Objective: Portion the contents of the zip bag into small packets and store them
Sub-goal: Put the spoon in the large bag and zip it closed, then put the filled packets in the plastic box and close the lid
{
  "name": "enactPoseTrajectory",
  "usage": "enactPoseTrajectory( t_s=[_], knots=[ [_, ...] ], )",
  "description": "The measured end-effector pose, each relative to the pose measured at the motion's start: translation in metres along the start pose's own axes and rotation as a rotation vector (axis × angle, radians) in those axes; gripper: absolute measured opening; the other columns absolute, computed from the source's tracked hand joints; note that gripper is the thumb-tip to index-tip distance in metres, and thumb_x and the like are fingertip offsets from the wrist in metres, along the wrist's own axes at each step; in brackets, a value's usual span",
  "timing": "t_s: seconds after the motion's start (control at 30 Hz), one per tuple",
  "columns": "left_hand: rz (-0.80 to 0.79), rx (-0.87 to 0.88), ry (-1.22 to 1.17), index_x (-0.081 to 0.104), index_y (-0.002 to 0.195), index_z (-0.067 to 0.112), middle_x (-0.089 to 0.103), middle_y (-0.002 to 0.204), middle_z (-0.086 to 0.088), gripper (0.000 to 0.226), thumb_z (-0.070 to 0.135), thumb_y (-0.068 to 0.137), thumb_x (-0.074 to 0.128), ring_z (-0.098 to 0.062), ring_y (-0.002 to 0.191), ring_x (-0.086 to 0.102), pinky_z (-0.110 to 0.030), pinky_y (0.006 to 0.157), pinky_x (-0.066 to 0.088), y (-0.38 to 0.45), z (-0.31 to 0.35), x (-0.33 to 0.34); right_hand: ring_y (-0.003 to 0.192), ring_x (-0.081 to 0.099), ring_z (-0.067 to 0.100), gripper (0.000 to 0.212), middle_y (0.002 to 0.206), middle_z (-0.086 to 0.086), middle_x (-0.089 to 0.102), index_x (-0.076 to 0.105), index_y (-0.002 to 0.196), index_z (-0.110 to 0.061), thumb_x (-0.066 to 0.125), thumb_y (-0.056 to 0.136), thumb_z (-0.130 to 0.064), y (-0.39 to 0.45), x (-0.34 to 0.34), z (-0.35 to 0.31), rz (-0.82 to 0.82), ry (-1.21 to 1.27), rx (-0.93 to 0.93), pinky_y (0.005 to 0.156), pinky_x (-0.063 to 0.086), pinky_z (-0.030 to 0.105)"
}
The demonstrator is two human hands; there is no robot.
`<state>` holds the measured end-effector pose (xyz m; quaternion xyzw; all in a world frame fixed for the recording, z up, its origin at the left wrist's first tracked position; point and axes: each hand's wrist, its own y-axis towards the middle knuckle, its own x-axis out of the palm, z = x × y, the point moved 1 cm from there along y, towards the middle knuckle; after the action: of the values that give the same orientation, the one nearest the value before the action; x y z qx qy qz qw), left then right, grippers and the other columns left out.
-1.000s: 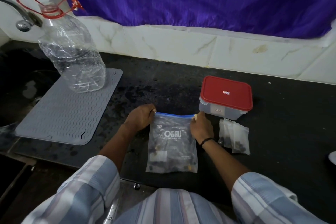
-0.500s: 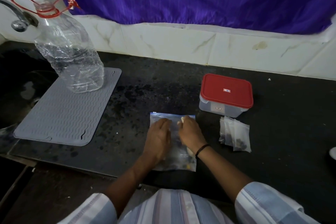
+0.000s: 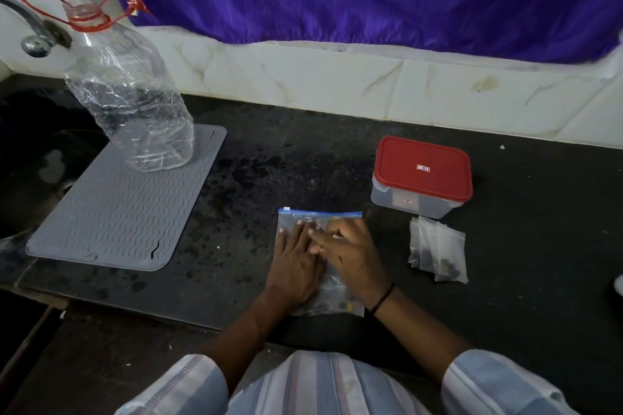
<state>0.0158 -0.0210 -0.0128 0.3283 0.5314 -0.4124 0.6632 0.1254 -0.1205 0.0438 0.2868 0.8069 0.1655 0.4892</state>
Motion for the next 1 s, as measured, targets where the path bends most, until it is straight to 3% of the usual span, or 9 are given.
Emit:
enactPoseTrajectory(
  t_s=[0.1,0.17,0.23,0.3,0.43,0.53,0.7,0.87,1.0],
  knots=[
    [0.005,0.033,-0.016,0.027,0.155,0.01,0.022,0.164,-0.01,0.067,0.044,0.098,0.022,-0.029,0.153,0.014,-0.056,0.122,0.015,0.002,-0.006,-0.002,0.095,0.054,0.009,0.035,0.1,-0.004,0.062,0.072,0.102,-0.023,0.051,0.097,-0.05,-0.028,0.008,0.011,-0.205,0.011,0.142,0.084,0.05,0.032],
    [0.015,0.039,-0.051,0.03,0.154,0.011,0.027,0.163,-0.009,0.057,0.033,0.102,0.032,-0.027,0.152,0.018,-0.055,0.122,0.019,0.004,-0.011,-0.004,0.091,0.055,0.011,0.023,0.097,-0.002,0.062,0.069,0.101,-0.021,0.055,0.096,-0.038,-0.04,0.007,0.016,-0.267,-0.048,0.153,0.08,0.052,0.038],
    [0.039,0.043,-0.085,0.034,0.152,0.01,0.031,0.161,-0.009,0.053,0.026,0.102,0.035,-0.025,0.151,0.022,-0.054,0.121,0.022,0.005,-0.013,-0.006,0.097,0.057,0.019,0.029,0.11,0.006,0.062,0.068,0.114,-0.012,0.054,0.091,-0.023,-0.045,0.003,0.013,-0.325,-0.116,0.017,0.084,0.052,0.035],
    [0.053,0.047,-0.085,0.037,0.151,0.009,0.034,0.159,-0.011,0.054,0.03,0.102,0.028,-0.026,0.15,0.025,-0.054,0.12,0.025,0.004,-0.014,-0.007,0.109,0.054,0.023,0.045,0.124,0.011,0.057,0.063,0.126,-0.007,0.052,0.084,-0.021,-0.045,-0.001,0.007,-0.384,-0.078,0.001,0.094,0.047,0.033],
    [0.027,0.006,-0.03,0.031,0.155,0.012,0.024,0.163,-0.009,0.063,0.043,0.102,0.017,-0.026,0.153,0.017,-0.052,0.123,0.018,0.002,-0.013,-0.005,0.139,0.04,0.028,0.057,0.15,0.016,0.043,0.048,0.142,-0.003,0.042,0.097,-0.037,-0.056,0.013,0.006,-0.407,-0.211,0.114,0.115,0.034,0.042],
    [0.004,-0.006,0.02,0.033,0.153,0.011,0.028,0.162,-0.01,0.064,0.045,0.102,0.016,-0.028,0.151,0.021,-0.055,0.12,0.023,0.003,-0.012,-0.005,0.147,0.027,0.026,0.066,0.158,0.013,0.03,0.036,0.15,-0.006,0.034,0.099,-0.05,-0.059,0.019,0.008,-0.481,-0.247,0.138,0.12,0.025,0.044],
    [0.06,-0.012,0.019,0.047,0.145,0.01,0.044,0.153,-0.014,0.06,0.043,0.099,0.027,-0.033,0.144,0.037,-0.056,0.115,0.034,0.007,-0.008,-0.01,0.148,0.023,0.02,0.063,0.161,0.009,0.025,0.032,0.152,-0.012,0.038,0.1,-0.047,-0.056,0.01,0.006,-0.4,-0.141,0.155,0.122,0.017,0.033],
    [0.234,0.126,-0.152,0.064,0.116,0.013,0.065,0.116,-0.004,0.032,0.027,0.093,0.046,-0.023,0.109,0.06,-0.036,0.096,0.046,0.031,0.018,-0.029,0.129,0.045,0.016,0.05,0.142,0.008,0.049,0.049,0.14,-0.01,0.045,0.099,-0.038,-0.043,-0.013,0.018,-0.253,-0.068,0.175,0.109,0.04,0.031],
    [0.274,0.219,-0.317,0.067,0.113,0.011,0.067,0.111,-0.004,0.028,0.01,0.087,0.058,-0.021,0.1,0.061,-0.035,0.09,0.047,0.063,0.043,-0.042,0.119,0.052,0.016,0.041,0.133,0.004,0.055,0.057,0.131,-0.013,0.046,0.098,-0.037,-0.026,-0.043,0.038,-0.146,-0.064,0.236,0.102,0.046,0.031]
  ],
)
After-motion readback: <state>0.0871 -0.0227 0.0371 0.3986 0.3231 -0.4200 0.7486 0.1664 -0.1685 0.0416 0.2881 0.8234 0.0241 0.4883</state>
